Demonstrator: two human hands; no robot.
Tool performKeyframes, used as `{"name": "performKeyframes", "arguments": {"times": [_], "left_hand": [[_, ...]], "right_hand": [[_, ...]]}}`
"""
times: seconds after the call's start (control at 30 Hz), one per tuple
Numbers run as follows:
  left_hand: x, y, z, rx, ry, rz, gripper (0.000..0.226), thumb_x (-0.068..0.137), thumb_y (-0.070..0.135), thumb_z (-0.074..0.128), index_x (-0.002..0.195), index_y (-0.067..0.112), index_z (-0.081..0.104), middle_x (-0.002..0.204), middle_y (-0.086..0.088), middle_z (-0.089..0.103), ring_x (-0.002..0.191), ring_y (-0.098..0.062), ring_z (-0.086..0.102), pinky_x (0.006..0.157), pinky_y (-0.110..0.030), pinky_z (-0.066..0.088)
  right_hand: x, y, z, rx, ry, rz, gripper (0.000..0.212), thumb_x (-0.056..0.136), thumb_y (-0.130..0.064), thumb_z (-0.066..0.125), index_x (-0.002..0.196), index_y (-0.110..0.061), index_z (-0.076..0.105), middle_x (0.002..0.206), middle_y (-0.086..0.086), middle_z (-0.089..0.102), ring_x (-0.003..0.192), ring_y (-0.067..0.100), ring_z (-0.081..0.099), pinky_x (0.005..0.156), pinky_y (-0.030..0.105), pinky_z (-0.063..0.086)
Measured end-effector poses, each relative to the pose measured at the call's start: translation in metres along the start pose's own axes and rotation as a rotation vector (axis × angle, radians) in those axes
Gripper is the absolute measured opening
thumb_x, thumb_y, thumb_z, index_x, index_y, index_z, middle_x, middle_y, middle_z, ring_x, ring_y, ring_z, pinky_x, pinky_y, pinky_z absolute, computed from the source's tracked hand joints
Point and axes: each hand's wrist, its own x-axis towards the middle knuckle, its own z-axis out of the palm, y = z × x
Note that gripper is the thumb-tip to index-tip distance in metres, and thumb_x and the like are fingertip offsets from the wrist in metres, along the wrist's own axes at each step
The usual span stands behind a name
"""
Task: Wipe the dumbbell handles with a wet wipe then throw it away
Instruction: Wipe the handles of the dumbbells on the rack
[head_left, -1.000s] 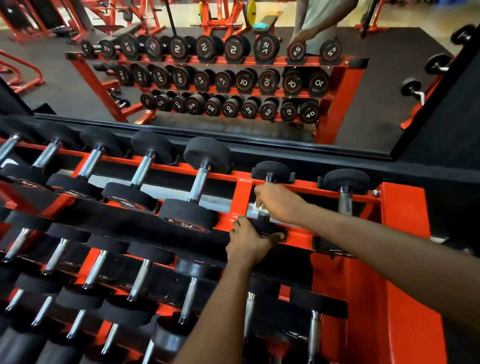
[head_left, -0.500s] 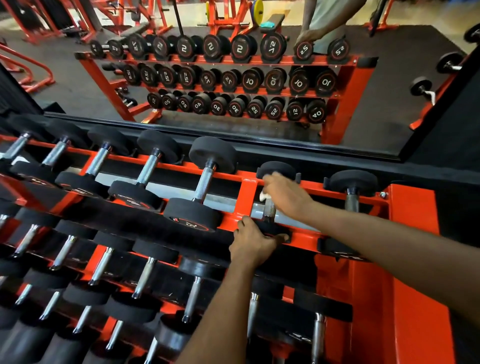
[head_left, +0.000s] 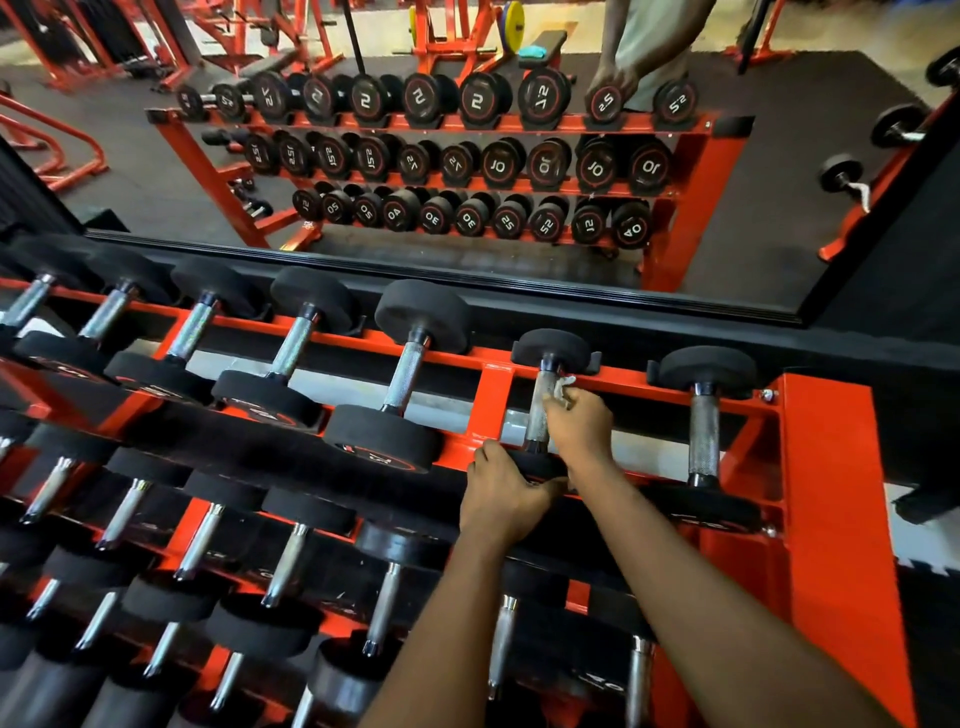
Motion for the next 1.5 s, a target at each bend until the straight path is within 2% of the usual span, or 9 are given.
{"name": "performKeyframes", "arguments": {"times": [0.2,0.37,0.57,0.7,0.9,1.07,1.13,1.33,1.5], "left_hand": [[0.002,0.001,0.000,0.013,0.016,0.003,0.093,0.064,0.070,0.080,0.122,0.007,0.043,0.126,-0.011,0.053,0.125,-0.032,0.047,0.104,-0.044,0.042],[0.001,-0.001,0.003,0.022,0.019,0.009,0.093,0.064,0.072,0.078,0.122,0.008,0.043,0.127,-0.010,0.052,0.125,-0.031,0.046,0.103,-0.044,0.044],[0.002,-0.002,0.004,0.029,0.027,0.004,0.093,0.065,0.071,0.078,0.123,0.007,0.043,0.129,-0.012,0.052,0.126,-0.033,0.046,0.103,-0.045,0.043],[0.000,-0.001,0.002,0.039,0.022,0.003,0.097,0.064,0.075,0.076,0.125,0.008,0.042,0.129,-0.010,0.052,0.127,-0.031,0.045,0.101,-0.046,0.045],[-0.001,0.003,0.000,0.036,0.011,-0.013,0.097,0.064,0.074,0.077,0.125,0.008,0.041,0.131,-0.010,0.051,0.129,-0.033,0.043,0.101,-0.048,0.045],[-0.004,0.003,0.000,0.024,0.005,-0.023,0.097,0.064,0.072,0.078,0.126,0.008,0.040,0.132,-0.011,0.050,0.130,-0.032,0.043,0.104,-0.048,0.043],[-0.003,0.002,-0.001,0.026,0.012,-0.023,0.096,0.065,0.071,0.079,0.126,0.008,0.041,0.131,-0.011,0.051,0.130,-0.032,0.043,0.104,-0.048,0.043],[-0.003,0.004,-0.001,0.030,-0.015,-0.031,0.100,0.065,0.072,0.077,0.130,0.007,0.039,0.136,-0.012,0.049,0.132,-0.032,0.042,0.105,-0.048,0.044],[-0.003,0.005,-0.002,0.037,-0.017,-0.043,0.102,0.064,0.073,0.078,0.132,0.008,0.038,0.137,-0.012,0.048,0.133,-0.032,0.042,0.105,-0.049,0.044]], "right_hand": [[0.049,0.010,0.023,0.604,-0.147,0.407,0.016,0.092,-0.026,0.061,0.085,-0.013,0.068,0.081,0.006,0.068,0.081,0.027,0.066,0.086,0.047,0.057],[0.032,0.024,0.015,0.726,-0.136,0.399,0.011,0.094,-0.017,0.057,0.095,-0.018,0.068,0.090,0.005,0.071,0.087,0.025,0.069,0.084,0.041,0.057],[0.055,0.023,0.030,0.647,-0.043,0.384,0.020,0.087,-0.003,0.055,0.081,-0.020,0.064,0.097,0.014,0.070,0.078,0.025,0.064,0.067,0.036,0.052],[0.033,0.032,0.008,0.451,-0.131,0.287,0.019,0.089,0.002,0.058,0.082,-0.014,0.064,0.094,0.009,0.069,0.082,0.024,0.069,0.072,0.040,0.062],[0.058,0.017,0.019,0.409,0.014,0.237,0.018,0.087,-0.002,0.065,0.098,-0.016,0.069,0.099,0.007,0.070,0.090,0.025,0.069,0.084,0.043,0.059],[0.025,0.036,0.007,0.190,-0.150,0.247,0.017,0.087,-0.004,0.067,0.076,-0.017,0.068,0.080,0.001,0.069,0.076,0.019,0.067,0.075,0.036,0.059],[0.016,0.052,0.001,0.029,-0.278,0.169,0.011,0.084,-0.010,0.071,0.080,-0.020,0.070,0.084,0.003,0.072,0.081,0.023,0.069,0.079,0.036,0.057],[0.023,0.033,0.008,0.278,-0.227,0.258,0.020,0.093,0.001,0.054,0.098,-0.011,0.069,0.098,0.011,0.072,0.090,0.028,0.071,0.083,0.044,0.060],[0.013,0.036,-0.001,0.089,-0.261,0.183,0.029,0.087,-0.001,0.060,0.114,-0.007,0.068,0.101,0.007,0.072,0.089,0.024,0.070,0.085,0.044,0.059]]}}
